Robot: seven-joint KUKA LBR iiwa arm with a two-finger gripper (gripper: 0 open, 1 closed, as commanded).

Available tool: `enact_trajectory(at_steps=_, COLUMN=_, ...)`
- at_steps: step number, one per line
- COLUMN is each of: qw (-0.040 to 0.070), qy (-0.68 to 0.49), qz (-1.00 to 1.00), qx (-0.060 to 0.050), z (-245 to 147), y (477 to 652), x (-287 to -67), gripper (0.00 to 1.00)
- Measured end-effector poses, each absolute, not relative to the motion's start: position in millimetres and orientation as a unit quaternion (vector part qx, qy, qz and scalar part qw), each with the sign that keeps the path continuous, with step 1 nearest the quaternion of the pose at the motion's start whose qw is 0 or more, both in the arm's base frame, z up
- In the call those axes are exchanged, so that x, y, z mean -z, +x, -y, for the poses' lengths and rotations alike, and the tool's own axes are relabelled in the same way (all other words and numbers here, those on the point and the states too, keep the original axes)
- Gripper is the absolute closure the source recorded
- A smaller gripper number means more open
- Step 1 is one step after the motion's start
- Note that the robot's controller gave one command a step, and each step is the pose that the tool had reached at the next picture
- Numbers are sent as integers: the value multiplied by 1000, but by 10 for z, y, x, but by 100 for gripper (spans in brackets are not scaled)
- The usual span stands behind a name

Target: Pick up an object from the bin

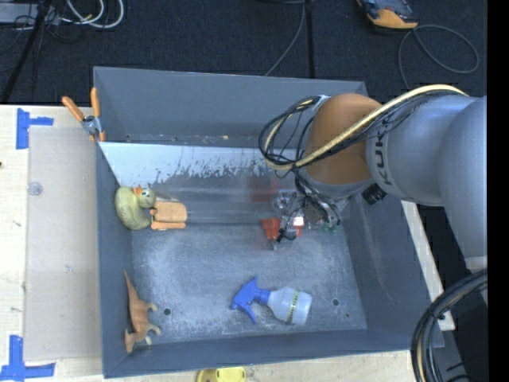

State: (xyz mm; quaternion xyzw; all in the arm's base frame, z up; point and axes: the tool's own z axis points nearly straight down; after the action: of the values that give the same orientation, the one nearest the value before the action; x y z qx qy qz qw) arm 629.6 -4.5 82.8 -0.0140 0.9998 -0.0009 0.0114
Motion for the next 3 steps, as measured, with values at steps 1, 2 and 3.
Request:
enact_trajectory(at_steps=1, qw=9, qy=-14, qz=-1000, qx=1, z=45, y=6284, x=-814, gripper=100)
enact_trajectory(at_steps=2, qw=8, qy=-14, qz=-1000, qx=1, z=44, y=6277, x=-818, gripper=100)
enact_trajectory(at_steps=3, qw=6, qy=20, qz=-1000, qx=0, z=127, y=6027, x=-1137, gripper=100)
